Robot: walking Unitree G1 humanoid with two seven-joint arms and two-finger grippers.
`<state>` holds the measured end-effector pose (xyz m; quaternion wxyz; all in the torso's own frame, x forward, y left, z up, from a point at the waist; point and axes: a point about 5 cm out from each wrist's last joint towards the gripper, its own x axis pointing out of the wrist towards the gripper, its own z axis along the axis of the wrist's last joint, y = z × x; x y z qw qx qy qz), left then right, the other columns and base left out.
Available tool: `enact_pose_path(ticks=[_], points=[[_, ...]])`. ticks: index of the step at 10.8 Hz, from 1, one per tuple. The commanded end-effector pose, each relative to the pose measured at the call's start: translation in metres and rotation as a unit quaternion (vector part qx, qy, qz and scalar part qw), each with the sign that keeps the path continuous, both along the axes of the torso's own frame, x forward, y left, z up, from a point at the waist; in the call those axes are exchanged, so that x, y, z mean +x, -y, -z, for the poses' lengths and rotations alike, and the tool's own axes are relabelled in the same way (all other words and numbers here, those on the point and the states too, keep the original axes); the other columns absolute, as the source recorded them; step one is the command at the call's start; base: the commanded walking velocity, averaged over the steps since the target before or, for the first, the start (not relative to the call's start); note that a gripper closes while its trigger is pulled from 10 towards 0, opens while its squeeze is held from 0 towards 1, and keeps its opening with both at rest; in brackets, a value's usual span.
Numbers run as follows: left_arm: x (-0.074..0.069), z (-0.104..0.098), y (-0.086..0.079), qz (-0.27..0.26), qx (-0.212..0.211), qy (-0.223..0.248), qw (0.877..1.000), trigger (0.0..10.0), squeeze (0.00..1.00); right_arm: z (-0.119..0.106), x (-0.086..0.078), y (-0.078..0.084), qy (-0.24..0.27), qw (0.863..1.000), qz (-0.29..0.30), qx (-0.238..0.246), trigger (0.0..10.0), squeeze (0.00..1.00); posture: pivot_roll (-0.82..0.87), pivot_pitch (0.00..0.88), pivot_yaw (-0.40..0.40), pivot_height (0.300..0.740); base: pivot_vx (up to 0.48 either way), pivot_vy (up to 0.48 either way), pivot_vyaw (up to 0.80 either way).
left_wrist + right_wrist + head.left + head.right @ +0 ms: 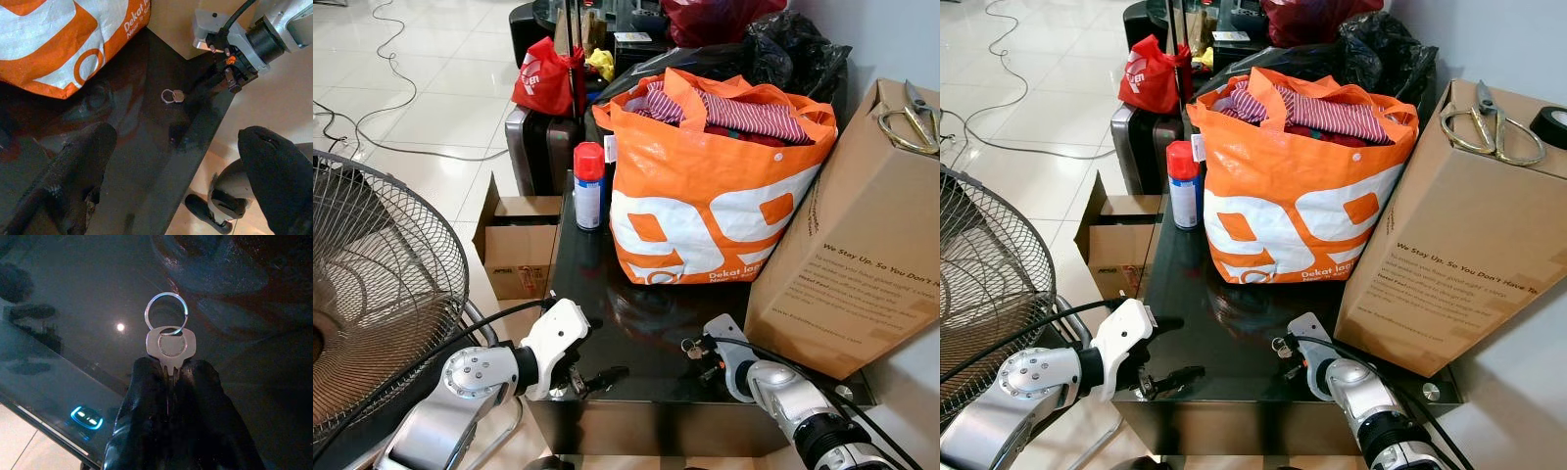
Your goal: Hang keys on a hook
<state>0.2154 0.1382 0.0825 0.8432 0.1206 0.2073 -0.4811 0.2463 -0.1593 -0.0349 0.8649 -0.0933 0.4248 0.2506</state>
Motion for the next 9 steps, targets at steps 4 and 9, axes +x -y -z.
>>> enact_pose_path(ticks=[4,9], points=[[0.002,-0.004,0.001,0.001,-0.004,0.009,1.0,10.0,0.0,-0.004,-0.012,0.014,0.01,0.997,0.057,0.059,0.0,0.0,-0.05,0.016,-0.034,0.74,0.0,0.0,0.0],[0.003,-0.004,0.002,-0.01,-0.009,0.017,1.0,10.0,0.0,-0.037,-0.021,0.025,0.046,0.978,0.112,0.167,0.0,0.0,-0.06,0.0,-0.035,0.74,0.0,0.0,0.0]])
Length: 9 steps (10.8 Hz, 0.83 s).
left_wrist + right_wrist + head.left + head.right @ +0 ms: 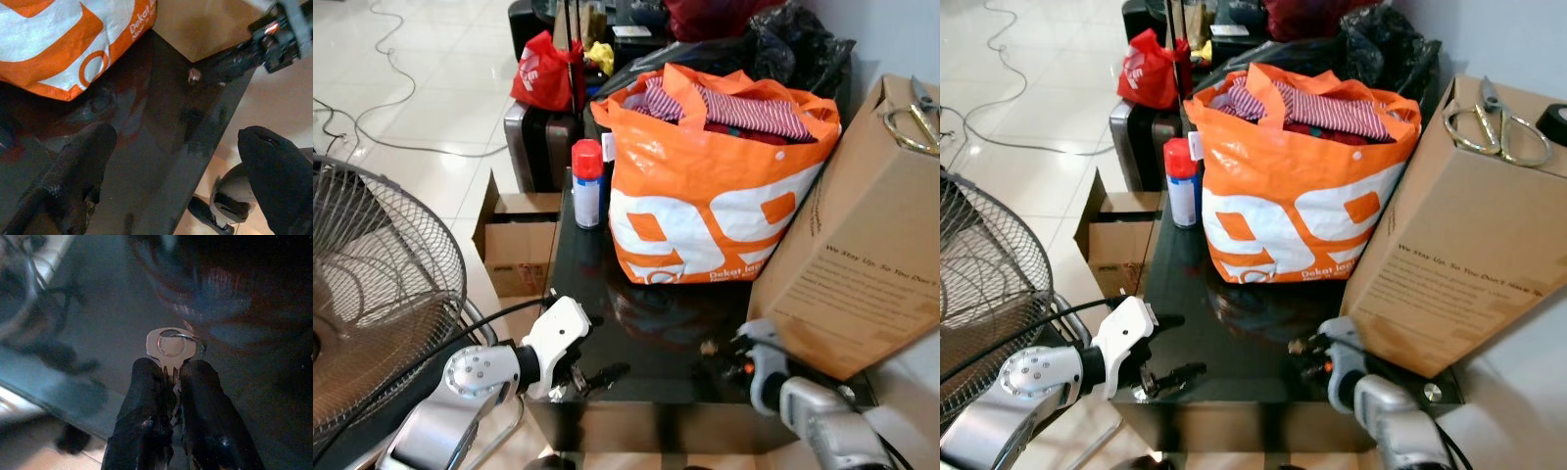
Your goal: Hang keys on a hook
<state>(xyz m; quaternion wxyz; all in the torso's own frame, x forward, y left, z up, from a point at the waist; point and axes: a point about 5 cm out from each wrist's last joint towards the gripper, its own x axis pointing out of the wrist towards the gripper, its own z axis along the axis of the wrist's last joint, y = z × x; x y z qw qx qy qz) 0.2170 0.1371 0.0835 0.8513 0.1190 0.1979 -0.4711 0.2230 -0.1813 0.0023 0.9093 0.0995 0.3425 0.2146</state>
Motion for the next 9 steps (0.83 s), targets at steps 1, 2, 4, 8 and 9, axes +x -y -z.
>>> enact_pose_path(ticks=[1,2,4,8,9], points=[[0.002,-0.005,0.0,-0.008,-0.008,0.013,1.0,10.0,0.0,-0.019,0.003,0.0,0.032,0.998,0.017,0.058,0.0,0.0,-0.05,0.0,-0.03,0.74,0.0,0.0,0.0],[0.002,-0.006,0.0,-0.015,-0.014,0.017,1.0,10.0,0.0,-0.03,0.002,-0.002,0.052,0.993,0.025,0.104,0.0,0.0,-0.06,0.0,-0.026,0.74,0.0,0.0,0.0],[0.005,-0.01,-0.001,-0.037,-0.028,0.025,0.999,10.0,0.0,-0.055,-0.001,-0.008,0.089,0.973,0.036,0.21,0.0,0.0,-0.05,0.0,-0.016,0.74,0.0,0.0,0.0],[0.018,-0.02,0.001,-0.134,-0.057,0.088,0.985,10.0,0.0,-0.089,-0.007,-0.014,0.127,0.946,0.058,0.294,0.0,0.0,-0.05,0.0,-0.034,0.74,0.0,0.0,0.0],[0.02,-0.023,0.001,-0.148,-0.057,0.103,0.982,10.0,0.0,-0.094,-0.007,-0.015,0.131,0.942,0.061,0.303,0.0,0.0,-0.05,0.0,-0.033,0.74,0.0,0.0,0.0]])
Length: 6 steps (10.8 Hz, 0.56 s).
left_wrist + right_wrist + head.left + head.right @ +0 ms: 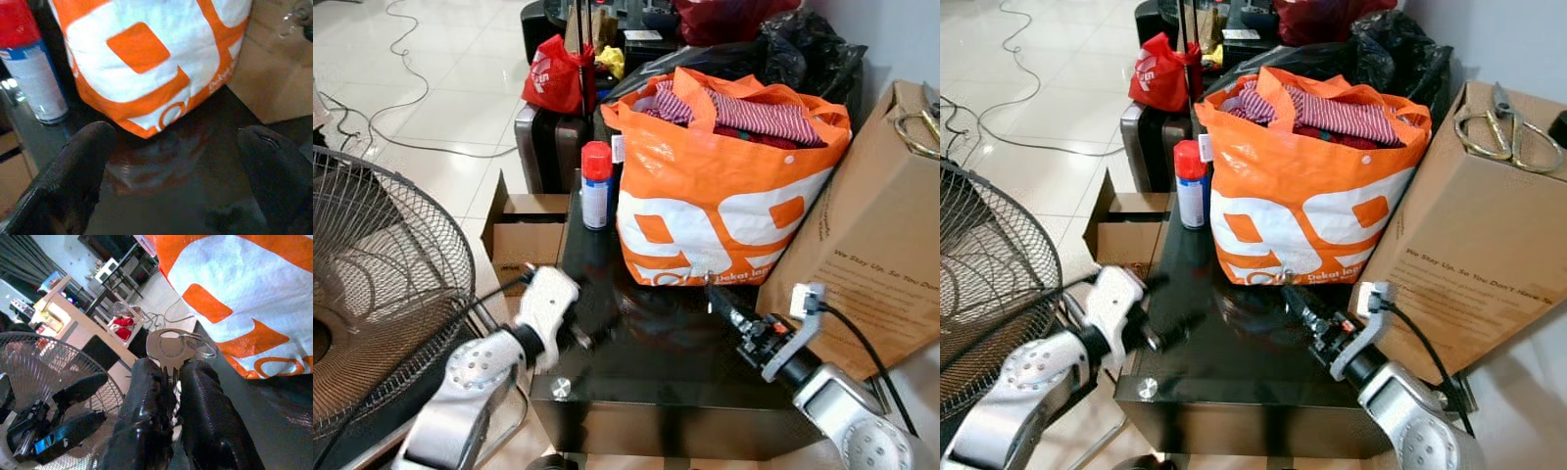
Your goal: Hang keys on a hook
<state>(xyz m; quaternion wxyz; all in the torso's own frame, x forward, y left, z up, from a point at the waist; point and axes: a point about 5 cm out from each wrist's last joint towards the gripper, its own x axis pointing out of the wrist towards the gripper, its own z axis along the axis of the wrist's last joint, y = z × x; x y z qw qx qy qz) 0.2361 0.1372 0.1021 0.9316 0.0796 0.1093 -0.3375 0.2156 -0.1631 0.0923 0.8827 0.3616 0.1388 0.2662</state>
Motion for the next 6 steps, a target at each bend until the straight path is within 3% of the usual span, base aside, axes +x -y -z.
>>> enact_pose_path(ticks=[1,3,4,6], points=[[0.003,-0.005,0.0,-0.006,-0.001,0.015,1.0,10.0,0.0,-0.006,0.0,0.0,0.007,1.0,0.005,0.008,0.0,0.0,-0.06,0.0,-0.021,0.74,0.0,0.0,0.0],[0.01,-0.006,0.004,-0.012,-0.002,0.025,1.0,10.0,0.0,-0.007,0.0,0.002,0.009,0.999,0.04,-0.012,0.0,0.0,-0.07,0.0,-0.006,0.74,0.0,0.0,0.0],[0.013,-0.007,0.002,-0.024,0.007,0.037,0.999,10.0,0.0,-0.008,0.003,0.004,0.021,0.996,0.063,-0.064,0.0,0.0,-0.07,0.0,-0.004,0.74,0.0,0.0,0.0],[0.019,-0.009,-0.001,-0.06,0.021,0.052,0.997,10.0,0.0,-0.018,0.007,0.006,0.051,0.989,0.097,-0.097,0.0,0.0,-0.07,0.0,-0.001,0.74,0.0,0.0,0.0]])
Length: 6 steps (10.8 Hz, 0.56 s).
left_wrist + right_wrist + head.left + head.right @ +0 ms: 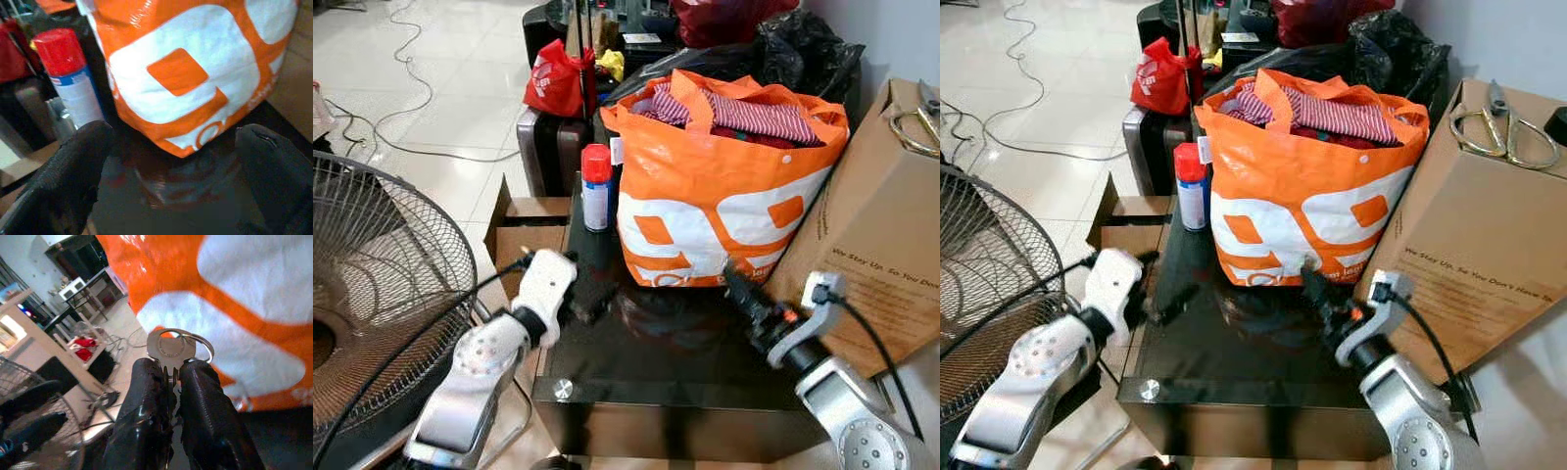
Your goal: Hang keys on a hook
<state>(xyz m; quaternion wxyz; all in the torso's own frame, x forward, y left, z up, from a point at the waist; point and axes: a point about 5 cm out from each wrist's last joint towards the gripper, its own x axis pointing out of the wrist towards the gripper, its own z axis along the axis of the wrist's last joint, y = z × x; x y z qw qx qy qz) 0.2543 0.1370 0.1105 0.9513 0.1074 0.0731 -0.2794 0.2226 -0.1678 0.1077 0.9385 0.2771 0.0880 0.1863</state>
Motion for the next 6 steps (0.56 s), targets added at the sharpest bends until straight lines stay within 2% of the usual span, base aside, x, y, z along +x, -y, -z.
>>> enact_pose_path(ticks=[1,2,3,6], points=[[0.0033,-0.0002,-0.001,-0.01,0.006,0.006,1.0,10.0,0.0,-0.0018,0.0003,-0.0023,0.006,1.0,0.004,-0.023,0.0,0.0,-0.07,0.0,0.006,0.74,0.0,0.0,0.0],[0.006,-0.001,0.0016,-0.008,0.009,0.01,1.0,10.0,0.0,-0.001,0.0027,-0.0022,0.01,0.999,0.024,-0.04,6.5,0.0,-0.07,0.0,0.007,0.74,0.0,0.0,0.0],[0.0063,-0.001,0.0015,-0.008,0.012,0.012,1.0,10.0,0.0,-0.0019,0.0042,-0.0013,0.016,0.998,0.035,-0.053,10.0,0.0,-0.07,0.0,0.009,0.74,0.0,0.0,0.0],[0.0086,0.0003,-0.0012,-0.018,0.019,0.013,1.0,10.0,0.0,-0.0014,0.0069,-0.0038,0.031,0.991,0.037,-0.127,10.0,0.0,-0.07,0.0,0.016,0.74,0.0,0.0,0.0]])
